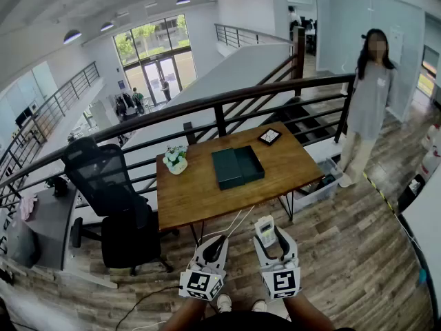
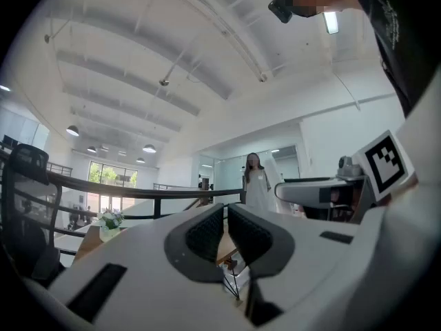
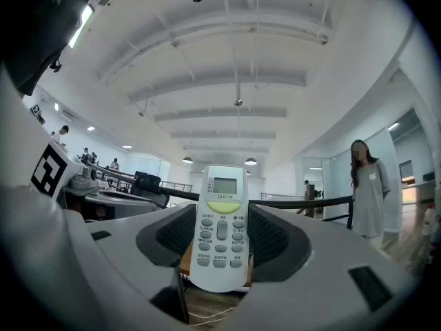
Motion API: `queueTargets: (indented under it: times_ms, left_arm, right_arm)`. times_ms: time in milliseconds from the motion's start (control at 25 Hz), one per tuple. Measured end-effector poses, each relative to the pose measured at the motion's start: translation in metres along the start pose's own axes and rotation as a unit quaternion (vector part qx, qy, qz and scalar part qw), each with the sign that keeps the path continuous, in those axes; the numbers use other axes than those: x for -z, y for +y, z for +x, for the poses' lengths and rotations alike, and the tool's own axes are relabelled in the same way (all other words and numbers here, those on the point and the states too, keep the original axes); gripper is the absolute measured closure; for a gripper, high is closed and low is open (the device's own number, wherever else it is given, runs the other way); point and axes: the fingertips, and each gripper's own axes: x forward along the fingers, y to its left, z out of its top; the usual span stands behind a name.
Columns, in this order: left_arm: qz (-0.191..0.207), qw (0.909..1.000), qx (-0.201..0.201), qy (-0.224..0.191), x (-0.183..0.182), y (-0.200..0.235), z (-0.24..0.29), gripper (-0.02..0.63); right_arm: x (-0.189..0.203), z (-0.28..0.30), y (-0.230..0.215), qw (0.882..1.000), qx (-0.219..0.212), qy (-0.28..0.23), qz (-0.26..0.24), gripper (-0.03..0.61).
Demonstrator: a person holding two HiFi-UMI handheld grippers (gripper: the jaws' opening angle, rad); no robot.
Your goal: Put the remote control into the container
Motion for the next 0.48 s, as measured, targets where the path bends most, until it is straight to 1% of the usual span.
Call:
queueTargets:
  times_ms: [80,480]
  left_arm:
    - [0.001,1.0000,0.002,0.000,-0.001,0.002,-0.003,0.589]
    - [0.001,0.9999,0.012,-0.004,0.001,0.015,-0.010,0.589]
  right_arm:
    - [-0.001,0.001,0.004,1.000,0.002,0.006,-0.001,0.334]
    - [0.002,0.010,0.016,1.000,0.020,0.003,0.001,0.334]
